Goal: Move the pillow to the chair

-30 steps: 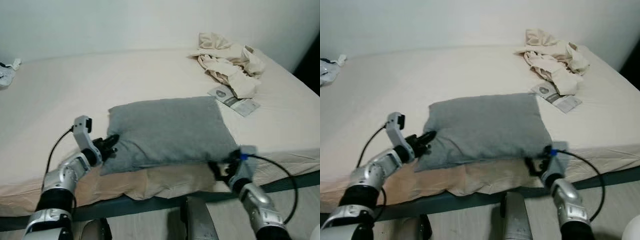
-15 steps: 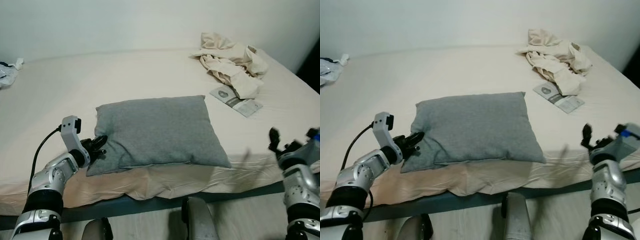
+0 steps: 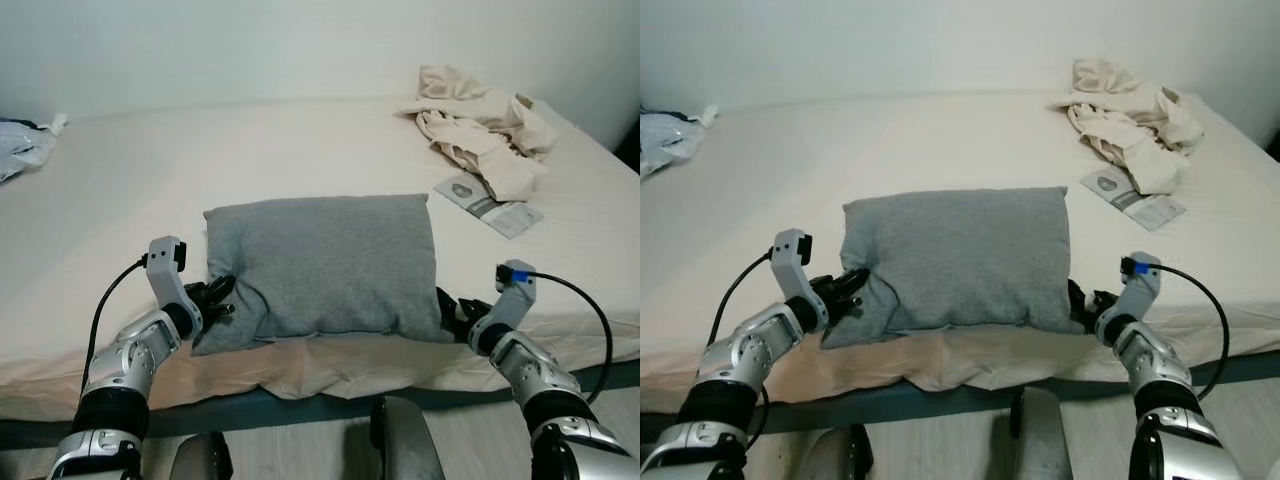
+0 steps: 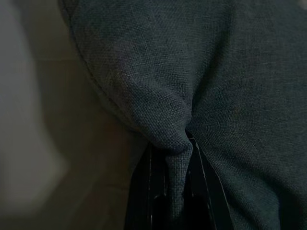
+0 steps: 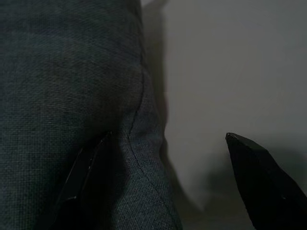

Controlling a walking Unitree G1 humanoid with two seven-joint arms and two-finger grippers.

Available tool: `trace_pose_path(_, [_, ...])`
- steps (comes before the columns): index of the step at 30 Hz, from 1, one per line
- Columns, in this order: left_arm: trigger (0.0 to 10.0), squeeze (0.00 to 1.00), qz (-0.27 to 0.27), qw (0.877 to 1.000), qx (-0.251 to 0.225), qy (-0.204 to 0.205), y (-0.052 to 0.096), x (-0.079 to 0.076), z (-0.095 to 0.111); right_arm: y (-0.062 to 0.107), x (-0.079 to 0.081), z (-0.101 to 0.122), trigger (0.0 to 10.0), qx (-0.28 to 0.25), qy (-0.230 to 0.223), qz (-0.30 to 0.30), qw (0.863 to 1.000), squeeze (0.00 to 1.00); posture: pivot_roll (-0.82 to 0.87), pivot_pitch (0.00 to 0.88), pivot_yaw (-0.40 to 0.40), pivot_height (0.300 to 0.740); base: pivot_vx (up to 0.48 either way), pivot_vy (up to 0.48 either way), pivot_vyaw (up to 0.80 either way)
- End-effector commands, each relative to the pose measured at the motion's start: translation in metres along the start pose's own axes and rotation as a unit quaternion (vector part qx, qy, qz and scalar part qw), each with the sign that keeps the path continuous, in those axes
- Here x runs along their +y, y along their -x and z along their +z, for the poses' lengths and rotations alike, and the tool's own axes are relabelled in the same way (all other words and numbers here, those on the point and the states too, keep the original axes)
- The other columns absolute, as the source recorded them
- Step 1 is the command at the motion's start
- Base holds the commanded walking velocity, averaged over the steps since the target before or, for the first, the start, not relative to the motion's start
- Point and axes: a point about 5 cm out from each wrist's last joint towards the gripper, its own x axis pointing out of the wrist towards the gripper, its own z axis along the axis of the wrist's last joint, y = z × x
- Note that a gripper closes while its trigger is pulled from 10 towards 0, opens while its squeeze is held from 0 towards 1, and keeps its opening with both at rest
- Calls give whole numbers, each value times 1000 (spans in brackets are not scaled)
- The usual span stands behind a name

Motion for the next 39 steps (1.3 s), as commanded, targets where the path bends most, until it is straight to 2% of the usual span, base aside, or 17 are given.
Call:
trace_pose_path(1, [0, 0, -21, 1000, 21, 4, -5, -12, -13, -11, 25, -28, 10000, 61, -3, 50, 997, 0, -30, 122, 14, 543, 0, 0, 0])
trace_pose_path(2, [0, 0, -26, 999, 22, 6, -5, -15, -14, -15, 35, -32, 10000, 68, -7, 70, 995, 0, -29, 122, 13, 543, 0, 0, 0])
trace_pose_path(3, [0, 0, -34, 999, 21, 9, -6, -19, -15, -21, 53, -35, 10000, 72, -22, 112, 991, 0, -28, 122, 12, 543, 0, 0, 0])
trace_pose_path(6, [0, 0, -42, 999, 20, 15, -6, -24, -17, -25, 77, -36, 10000, 77, -41, 198, 976, 0, -29, 122, 11, 543, 0, 0, 0])
trace_pose_path(7, [0, 0, -42, 999, 20, 15, -6, -24, -17, -25, 77, -36, 10000, 77, -41, 198, 976, 0, -29, 122, 11, 543, 0, 0, 0])
trace_pose_path(9, [0, 0, -46, 999, 21, 17, -7, -27, -19, -24, 94, -36, 10000, 82, -43, 264, 960, 0, -31, 120, 9, 543, 0, 0, 0])
trace_pose_path(10, [0, 0, -46, 999, 21, 17, -7, -27, -19, -24, 94, -36, 10000, 82, -43, 264, 960, 0, -31, 120, 9, 543, 0, 0, 0])
trace_pose_path(12, [0, 0, -49, 998, 23, 21, -8, -30, -22, -22, 106, -38, 10000, 90, -45, 311, 945, 0, -34, 118, 8, 543, 0, 0, 0])
trace_pose_path(13, [0, 0, -49, 998, 23, 21, -8, -30, -22, -22, 106, -38, 10000, 90, -45, 311, 945, 0, -34, 118, 8, 543, 0, 0, 0])
trace_pose_path(14, [0, 0, -52, 998, 24, 25, -9, -32, -24, -21, 109, -41, 10000, 96, -48, 326, 939, 0, -35, 117, 8, 543, 0, 0, 0])
trace_pose_path(18, [0, 0, -55, 998, 25, 28, -10, -35, -25, -19, 109, -43, 10000, 99, -52, 337, 935, 0, -36, 116, 7, 543, 0, 0, 0])
trace_pose_path(20, [0, 0, -62, 997, 24, 32, -12, -40, -26, -16, 112, -47, 9765, 104, -51, 360, 926, 0, -39, 112, 9, 543, 0, 0, 0])
trace_pose_path(22, [0, 0, -63, 997, 24, 33, -12, -41, -26, -16, 112, -47, 9765, 103, -48, 358, 927, 0, -39, 112, 9, 543, 0, 0, 0])
trace_pose_path(23, [0, 0, -65, 997, 24, 34, -13, -42, -26, -17, 110, -47, 0, 96, -50, 346, 932, 0, -39, 111, 9, 543, 0, 0, 0])
trace_pose_path(27, [0, 0, -66, 997, 24, 33, -14, -43, -25, -19, 106, -42, 0, 77, -63, 326, 940, 0, -39, 109, 10, 543, 0, 0, 0])
trace_pose_path(37, [0, 0, -63, 997, 21, 35, -12, -42, -24, -19, 105, -29, 0, 48, -66, 324, 943, 0, -37, 102, 9, 543, 0, 0, 0])
trace_pose_path(39, [0, 0, -54, 998, 17, 28, -12, -40, -23, -22, 102, -25, 0, 33, -33, 295, 954, 0, -35, 99, 8, 543, 0, 0, 0])
